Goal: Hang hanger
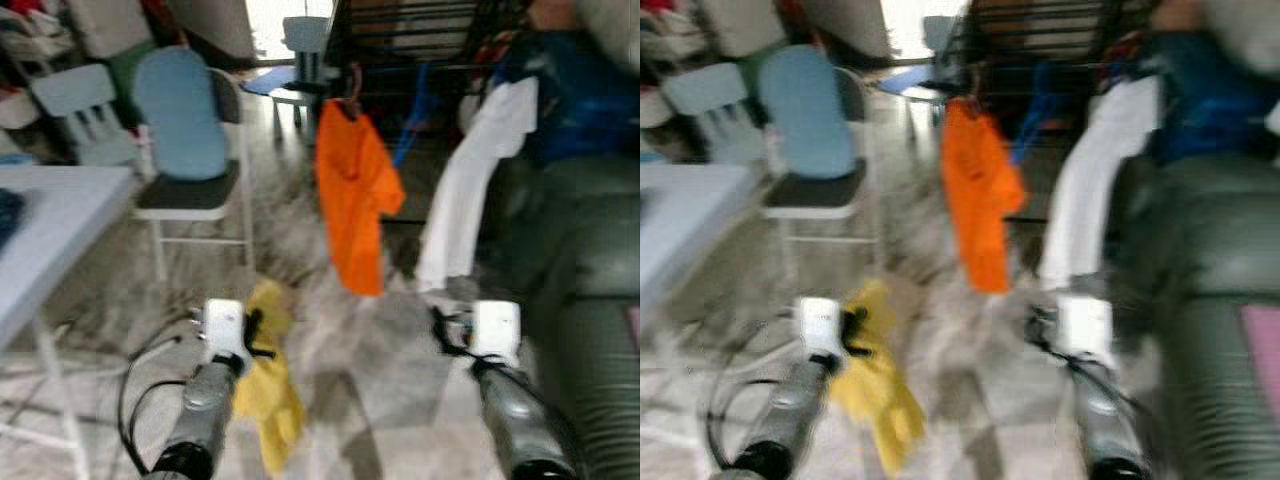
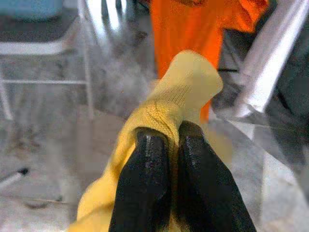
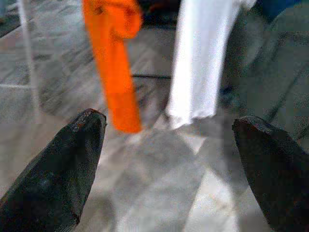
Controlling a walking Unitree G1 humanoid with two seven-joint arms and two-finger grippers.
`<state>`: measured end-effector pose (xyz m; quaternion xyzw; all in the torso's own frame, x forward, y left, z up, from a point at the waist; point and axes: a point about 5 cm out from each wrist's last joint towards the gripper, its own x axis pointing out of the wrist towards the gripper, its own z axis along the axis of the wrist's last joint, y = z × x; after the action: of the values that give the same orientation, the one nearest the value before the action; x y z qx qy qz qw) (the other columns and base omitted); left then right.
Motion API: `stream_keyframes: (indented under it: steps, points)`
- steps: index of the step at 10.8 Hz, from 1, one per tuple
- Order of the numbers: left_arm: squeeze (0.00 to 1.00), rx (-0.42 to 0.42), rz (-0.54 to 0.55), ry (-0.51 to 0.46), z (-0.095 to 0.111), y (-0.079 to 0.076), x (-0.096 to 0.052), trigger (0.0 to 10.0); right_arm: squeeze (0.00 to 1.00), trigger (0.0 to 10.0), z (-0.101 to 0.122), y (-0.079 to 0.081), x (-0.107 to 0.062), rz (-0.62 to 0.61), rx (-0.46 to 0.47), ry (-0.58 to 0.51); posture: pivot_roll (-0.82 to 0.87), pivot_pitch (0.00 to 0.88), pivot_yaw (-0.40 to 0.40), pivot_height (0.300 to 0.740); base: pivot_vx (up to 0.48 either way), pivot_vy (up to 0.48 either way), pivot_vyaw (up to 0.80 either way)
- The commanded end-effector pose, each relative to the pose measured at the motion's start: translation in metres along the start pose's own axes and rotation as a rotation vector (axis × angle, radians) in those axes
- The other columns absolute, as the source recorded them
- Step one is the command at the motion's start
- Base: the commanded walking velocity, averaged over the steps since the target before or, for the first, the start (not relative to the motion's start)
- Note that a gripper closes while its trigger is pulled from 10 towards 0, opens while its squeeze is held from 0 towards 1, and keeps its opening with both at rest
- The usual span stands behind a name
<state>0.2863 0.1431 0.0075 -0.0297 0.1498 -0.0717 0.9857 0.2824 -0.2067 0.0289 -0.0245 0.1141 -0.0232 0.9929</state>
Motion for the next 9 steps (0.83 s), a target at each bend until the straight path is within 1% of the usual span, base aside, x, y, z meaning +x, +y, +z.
stream_keyframes:
  steps: [1,2,3,4,6,7,8,9]
  points:
    - [0.0,0.008,0.1,0.029,-0.004,0.026,-0.005,10.0,0.0,10.0,0.004,0.018,0.005,0.056,0.007,-0.02,-0.2,0.0,0.062,0.74,0.0,0.0,0.0]
    - [0.0,-0.006,0.132,0.024,-0.006,0.029,-0.009,10.0,0.0,10.0,0.002,0.019,0.003,0.072,0.009,-0.012,-0.19,0.0,0.048,0.74,0.0,0.0,0.0]
    - [0.0,-0.01,0.139,0.006,-0.006,0.03,-0.012,10.0,0.0,10.0,-0.001,0.025,-0.002,0.111,0.015,-0.01,-0.17,0.0,0.035,0.74,0.0,0.0,0.0]
    - [0.0,-0.013,0.152,-0.012,-0.011,0.032,-0.021,10.0,0.0,10.0,-0.007,0.032,-0.014,0.153,0.017,-0.009,-0.15,0.0,0.025,0.74,0.0,0.0,0.0]
    - [0.0,-0.014,0.157,-0.031,-0.016,0.03,-0.034,10.0,0.0,10.0,-0.017,0.036,-0.029,0.18,0.036,0.009,-0.13,0.0,-0.003,0.74,0.0,0.0,0.0]
    - [0.0,-0.027,0.167,-0.018,-0.026,0.024,-0.043,10.0,0.0,10.0,-0.032,0.035,-0.038,0.203,0.001,0.061,-0.12,0.0,-0.033,0.74,0.0,0.0,0.0]
    - [0.0,-0.039,0.172,0.017,-0.036,0.017,-0.045,10.0,0.0,10.0,-0.037,0.032,-0.037,0.217,-0.037,0.094,-0.13,0.0,-0.065,0.74,0.0,0.0,0.0]
    - [0.0,-0.048,0.176,0.032,-0.037,0.011,-0.042,10.0,0.0,10.0,-0.032,0.026,-0.029,0.225,-0.078,0.096,-0.13,0.0,-0.098,0.74,0.0,0.0,0.0]
